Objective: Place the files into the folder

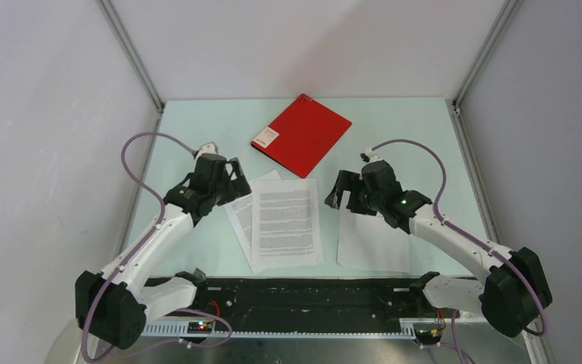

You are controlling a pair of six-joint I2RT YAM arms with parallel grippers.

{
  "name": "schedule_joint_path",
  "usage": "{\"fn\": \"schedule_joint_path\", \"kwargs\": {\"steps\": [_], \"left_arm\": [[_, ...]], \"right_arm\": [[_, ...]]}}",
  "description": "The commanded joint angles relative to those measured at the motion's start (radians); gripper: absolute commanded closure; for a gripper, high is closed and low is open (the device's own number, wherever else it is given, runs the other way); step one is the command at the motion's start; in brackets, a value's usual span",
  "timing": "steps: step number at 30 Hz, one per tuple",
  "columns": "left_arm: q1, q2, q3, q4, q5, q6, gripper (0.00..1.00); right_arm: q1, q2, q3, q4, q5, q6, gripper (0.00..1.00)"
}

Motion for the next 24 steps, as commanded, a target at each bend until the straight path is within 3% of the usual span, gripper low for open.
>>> {"fn": "schedule_joint_path", "kwargs": {"steps": [1,4,10,18,24], "left_arm": [[0.105,-0.035,-0.119,0.084,0.073,-0.180,0.02],[0.176,-0.032,-0.222,0.202,0.129,-0.264,0.02],[0.254,0.078,-0.224,0.320,0.146,-0.239,0.02],[0.357,0.264,-0.169,0.393,0.208,-0.146,0.02],[0.399,0.385,-0.122,0.468,0.339,-0.075,0.02]], "right_arm": [[0.079,0.068,0.002,0.082,-0.031,0.024,0.00],[0.130,0.133,0.004,0.139,-0.048,0.049,0.00],[0.185,0.285,0.016,0.224,-0.061,0.068,0.00],[0.122,0.399,0.025,0.309,-0.066,0.067,0.00],[0.064,0.432,0.024,0.359,-0.072,0.046,0.00]]}}
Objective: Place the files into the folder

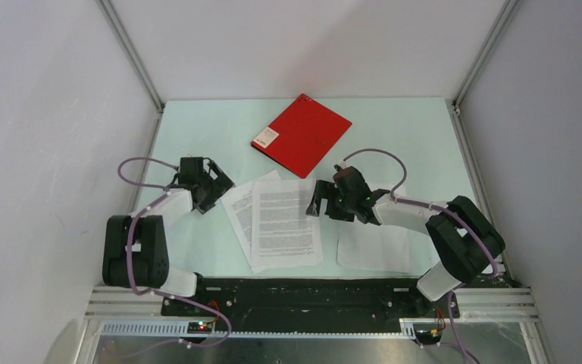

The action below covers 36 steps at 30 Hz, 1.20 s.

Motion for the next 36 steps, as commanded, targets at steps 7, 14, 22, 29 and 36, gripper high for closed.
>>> {"fn": "schedule_joint_path", "kwargs": {"steps": [7,14,22,29,36], "left_arm": [[0.014,0.170,0.101,0.080,0.121,0.106,0.02],[-0.021,0.178,0.095,0.055,0.126,0.126,0.02],[-0.141,0.185,0.072,0.022,0.128,0.120,0.02],[-0.204,0.152,0.075,-0.009,0.149,0.112,0.02],[-0.198,-0.009,0.055,-0.184,-0.048,0.101,0.02]], "right_arm": [[-0.078,0.084,0.024,0.192,-0.069,-0.011,0.00],[-0.100,0.161,0.046,0.252,-0.109,0.004,0.00],[-0.089,0.237,0.098,0.242,-0.103,0.007,0.00],[-0.073,0.312,0.169,0.226,-0.109,0.008,0.00],[-0.100,0.313,0.196,0.155,-0.100,-0.020,0.00]]}}
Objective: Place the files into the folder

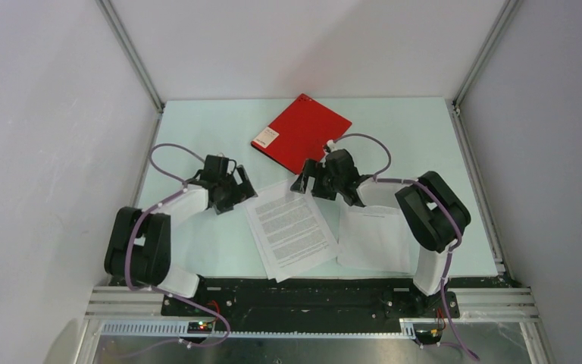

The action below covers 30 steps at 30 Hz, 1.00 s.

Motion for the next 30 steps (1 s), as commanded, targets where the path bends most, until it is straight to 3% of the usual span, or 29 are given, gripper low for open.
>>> {"fn": "schedule_joint_path", "kwargs": {"steps": [1,8,17,22,30], "left_arm": [[0.000,-0.126,-0.035,-0.145,-0.118,-0.024,0.02],[-0.037,-0.050,-0.015,-0.111,-0.012,-0.076,0.02],[-0.087,-0.138,-0.128,-0.127,-0.116,-0.239,0.02],[-0.084,-0.197,-0.068,-0.259,-0.220,-0.177,0.02],[-0.059,-0.213,0.123,-0.382,-0.202,-0.051,0.02]], "right_arm": [[-0.030,0.009,0.000,-0.147,0.025,-0.047,0.00],[-0.046,-0.056,-0.045,-0.249,0.024,-0.078,0.00],[0.016,-0.189,-0.229,-0.280,0.012,-0.050,0.00],[0.063,-0.252,-0.327,-0.269,0.002,0.006,0.00],[0.213,-0.213,-0.351,-0.181,0.007,0.146,0.00]]}}
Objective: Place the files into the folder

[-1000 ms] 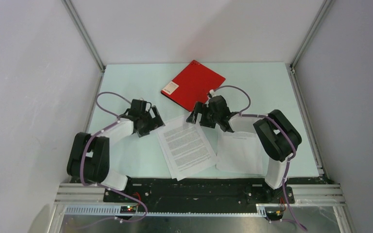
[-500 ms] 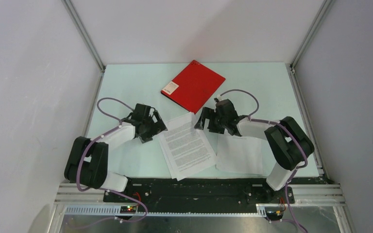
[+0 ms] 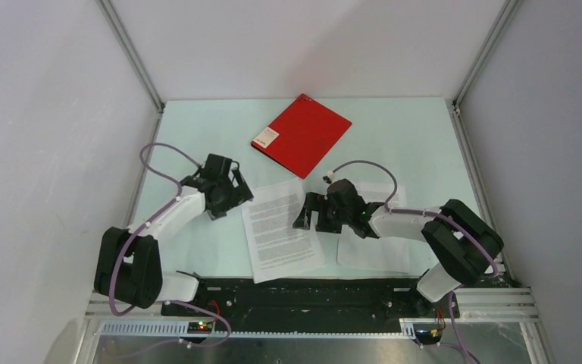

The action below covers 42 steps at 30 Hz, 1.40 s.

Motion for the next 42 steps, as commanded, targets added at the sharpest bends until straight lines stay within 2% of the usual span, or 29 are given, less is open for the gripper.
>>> {"fn": "schedule_joint_path", "kwargs": {"steps": [1,7,16,20,23,26,31,35,37,42], "left_arm": [[0.018,-0.044,0.126,-0.079,-0.023,0.098,0.02],[0.073,-0.054,0.225,-0.123,0.016,0.168,0.02],[0.166,-0.075,0.265,-0.140,0.075,0.216,0.02],[0.185,-0.070,0.291,-0.146,0.076,0.225,0.02],[0.188,-0.015,0.353,-0.139,0.070,0.209,0.02],[0.188,0.061,0.421,-0.105,0.158,0.157,0.02],[0.188,0.158,0.473,-0.004,0.212,0.022,0.02],[0.166,0.231,0.368,0.285,0.234,-0.205,0.02],[0.147,0.282,0.311,0.564,0.234,-0.300,0.02],[0.099,0.469,0.339,0.777,0.178,-0.404,0.02]], "right_arm": [[0.089,0.094,-0.050,-0.061,0.007,0.122,0.00],[0.155,0.208,0.059,-0.019,0.041,0.170,0.00],[0.236,0.511,0.512,-0.078,0.072,0.131,0.00],[0.257,0.652,0.668,-0.080,0.048,0.126,0.00],[0.262,0.686,0.745,-0.090,0.036,0.105,0.00],[0.214,0.582,0.686,-0.078,0.039,0.081,0.00],[0.078,0.294,0.412,-0.050,0.041,0.022,0.00],[-0.027,0.068,0.255,-0.070,0.049,0.001,0.00],[-0.090,-0.065,0.179,-0.076,0.038,0.004,0.00],[-0.222,-0.266,0.048,-0.143,0.008,-0.030,0.00]]}}
